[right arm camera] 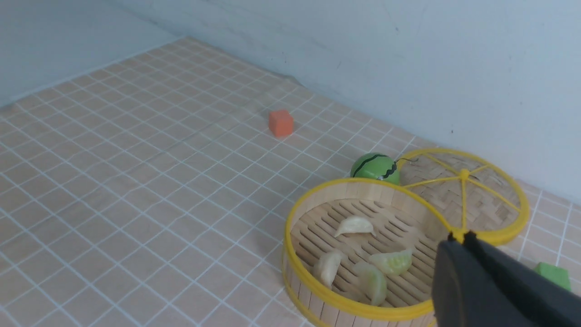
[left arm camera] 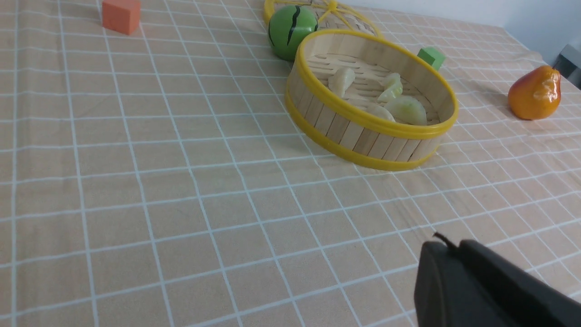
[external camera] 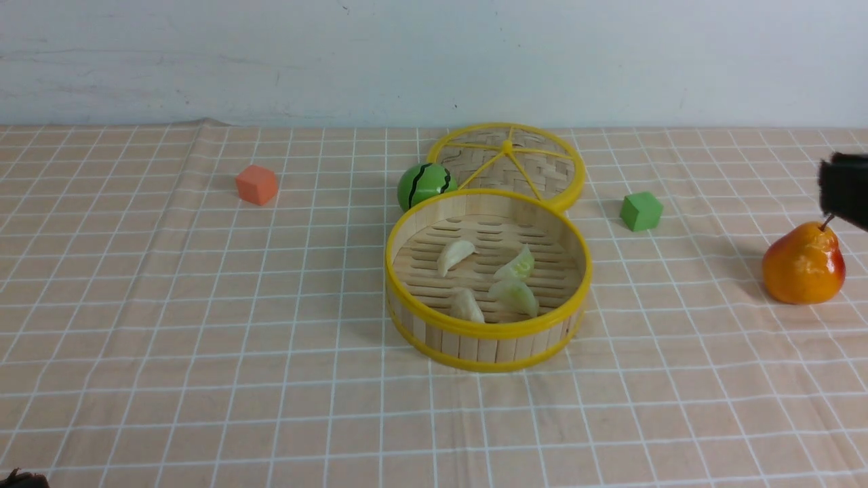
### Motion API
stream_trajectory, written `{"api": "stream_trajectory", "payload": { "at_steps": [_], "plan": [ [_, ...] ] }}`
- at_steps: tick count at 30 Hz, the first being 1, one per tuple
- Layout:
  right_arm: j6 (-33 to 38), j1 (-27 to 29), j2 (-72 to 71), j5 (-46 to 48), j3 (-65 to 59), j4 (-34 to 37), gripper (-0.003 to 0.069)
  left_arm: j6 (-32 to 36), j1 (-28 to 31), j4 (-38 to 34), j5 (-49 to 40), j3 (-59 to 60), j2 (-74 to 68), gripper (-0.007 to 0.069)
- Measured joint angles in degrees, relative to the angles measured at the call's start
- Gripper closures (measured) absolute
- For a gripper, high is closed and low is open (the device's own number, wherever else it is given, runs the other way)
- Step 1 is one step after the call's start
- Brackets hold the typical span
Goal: Put the dumplings into the steamer on the table with the brown tablecloth.
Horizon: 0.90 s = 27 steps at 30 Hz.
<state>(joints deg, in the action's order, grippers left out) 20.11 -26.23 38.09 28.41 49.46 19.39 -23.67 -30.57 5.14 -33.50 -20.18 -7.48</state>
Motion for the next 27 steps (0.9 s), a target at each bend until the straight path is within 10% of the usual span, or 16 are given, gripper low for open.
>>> {"api": "stream_trajectory", "payload": {
  "at_steps": [27],
  "plan": [
    [-0.18,-0.87,-7.0,-3.57,-6.69,0.21,0.0661,0.0,0.0,-0.07,-0.3,0.0,0.0,0.0567]
  ]
}}
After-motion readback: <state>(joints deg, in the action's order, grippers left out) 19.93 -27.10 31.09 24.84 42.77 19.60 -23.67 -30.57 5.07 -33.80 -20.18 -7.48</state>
